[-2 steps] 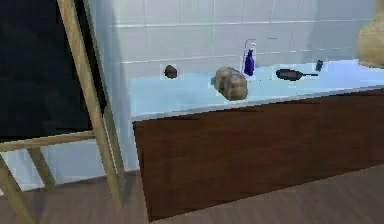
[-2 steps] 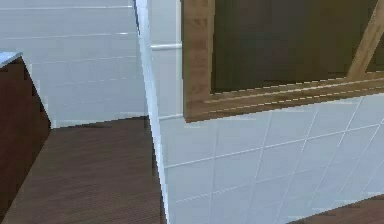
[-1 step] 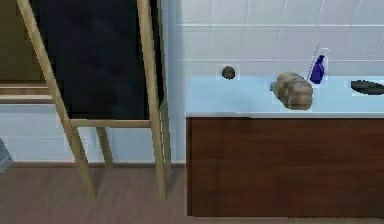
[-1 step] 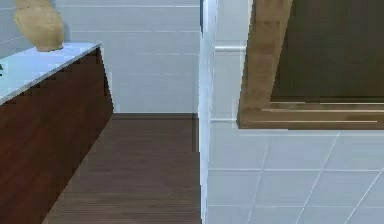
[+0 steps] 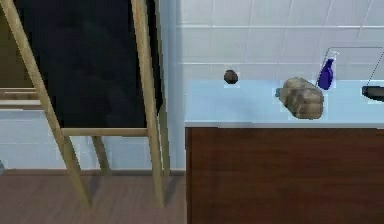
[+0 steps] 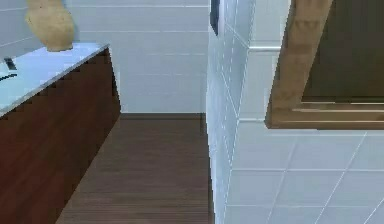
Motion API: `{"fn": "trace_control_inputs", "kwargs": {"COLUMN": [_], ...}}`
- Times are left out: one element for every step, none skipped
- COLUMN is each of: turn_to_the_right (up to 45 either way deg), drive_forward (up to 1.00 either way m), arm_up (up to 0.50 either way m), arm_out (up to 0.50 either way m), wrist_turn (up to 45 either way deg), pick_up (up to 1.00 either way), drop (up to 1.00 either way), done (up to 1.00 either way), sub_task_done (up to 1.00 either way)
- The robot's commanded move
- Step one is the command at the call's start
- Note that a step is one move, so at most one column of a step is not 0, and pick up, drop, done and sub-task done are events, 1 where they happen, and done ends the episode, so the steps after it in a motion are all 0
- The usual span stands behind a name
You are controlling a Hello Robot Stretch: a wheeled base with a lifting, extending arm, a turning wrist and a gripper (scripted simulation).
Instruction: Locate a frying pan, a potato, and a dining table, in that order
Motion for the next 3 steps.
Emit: {"fn": "trace_control_inputs", "kwargs": {"turn_to_the_right": [42.0,0.0,0.0], "drive_forward": [0.00,0.65,0.00], "arm_up": [0.00,0.00,0.00], "arm_out": [0.00,0.00,0.00], "wrist_turn": [0.0,0.0,0.0], "pick_up": [0.00,0.00,0.00], "drop": [0.00,0.00,0.00], "done": [0.00,0.00,0.00], "sub_task_done": [0.00,0.00,1.00]}}
